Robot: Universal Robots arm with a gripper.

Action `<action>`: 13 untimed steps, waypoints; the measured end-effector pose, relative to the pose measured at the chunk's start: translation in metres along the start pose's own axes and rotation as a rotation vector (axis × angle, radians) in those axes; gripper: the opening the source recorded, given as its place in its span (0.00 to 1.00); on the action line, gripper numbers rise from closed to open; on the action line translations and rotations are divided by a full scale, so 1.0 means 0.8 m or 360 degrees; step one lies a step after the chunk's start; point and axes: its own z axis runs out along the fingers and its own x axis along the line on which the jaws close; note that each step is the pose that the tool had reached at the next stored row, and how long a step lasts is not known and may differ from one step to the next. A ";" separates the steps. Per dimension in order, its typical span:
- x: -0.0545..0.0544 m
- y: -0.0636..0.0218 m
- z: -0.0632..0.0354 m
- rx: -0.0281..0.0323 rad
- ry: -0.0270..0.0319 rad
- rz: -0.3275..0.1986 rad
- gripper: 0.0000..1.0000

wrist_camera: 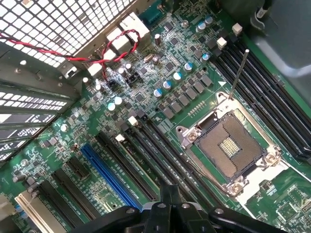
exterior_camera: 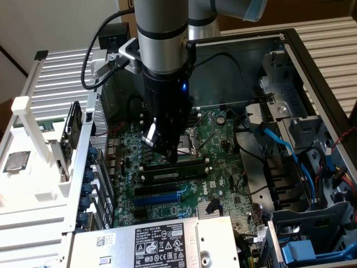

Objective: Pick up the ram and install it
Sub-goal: 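Press down the ram until it locks into place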

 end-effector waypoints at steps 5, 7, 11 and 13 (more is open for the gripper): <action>0.000 0.000 0.000 -0.00015 0.00021 0.0108 0.10; 0.000 0.000 0.000 -0.00022 0.00028 0.0154 0.10; 0.000 0.000 0.000 -0.00024 0.00049 0.0232 0.10; 0.000 0.000 0.000 -0.00010 0.00072 0.0264 0.10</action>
